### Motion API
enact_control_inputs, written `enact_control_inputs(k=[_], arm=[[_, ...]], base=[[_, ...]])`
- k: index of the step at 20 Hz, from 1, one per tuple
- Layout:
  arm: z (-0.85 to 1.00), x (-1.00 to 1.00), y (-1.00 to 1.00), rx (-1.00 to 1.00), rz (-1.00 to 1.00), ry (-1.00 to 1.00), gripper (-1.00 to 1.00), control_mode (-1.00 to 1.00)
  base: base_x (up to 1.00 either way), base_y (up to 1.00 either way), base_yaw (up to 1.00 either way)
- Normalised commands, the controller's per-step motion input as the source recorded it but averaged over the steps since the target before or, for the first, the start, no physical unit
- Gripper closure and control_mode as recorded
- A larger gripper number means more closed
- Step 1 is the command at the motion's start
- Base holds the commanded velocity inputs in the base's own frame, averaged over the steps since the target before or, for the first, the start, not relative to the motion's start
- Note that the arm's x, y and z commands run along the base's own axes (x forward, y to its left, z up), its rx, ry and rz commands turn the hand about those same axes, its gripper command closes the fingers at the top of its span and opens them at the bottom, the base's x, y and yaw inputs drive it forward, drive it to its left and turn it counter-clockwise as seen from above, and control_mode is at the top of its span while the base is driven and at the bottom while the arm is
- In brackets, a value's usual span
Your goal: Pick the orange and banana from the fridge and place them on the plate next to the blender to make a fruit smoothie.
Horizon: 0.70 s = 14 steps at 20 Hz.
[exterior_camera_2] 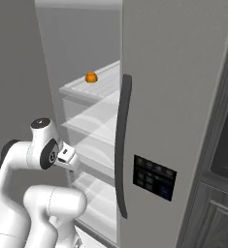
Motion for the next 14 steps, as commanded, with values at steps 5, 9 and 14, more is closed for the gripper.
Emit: enact_control_inputs(k=[5,9,14], arm=[[0.00,0.00,0.00,0.00,0.00,0.00,-1.00,1.00],[0.00,0.00,0.00,0.00,0.00,0.00,-1.00,1.00],[0.00,0.00,0.00,0.00,0.00,0.00,-1.00,1.00]], base=[[0.46,0.28,-0.13],[0.54,0.02,-0.07],[0.40,0.00,-0.03]])
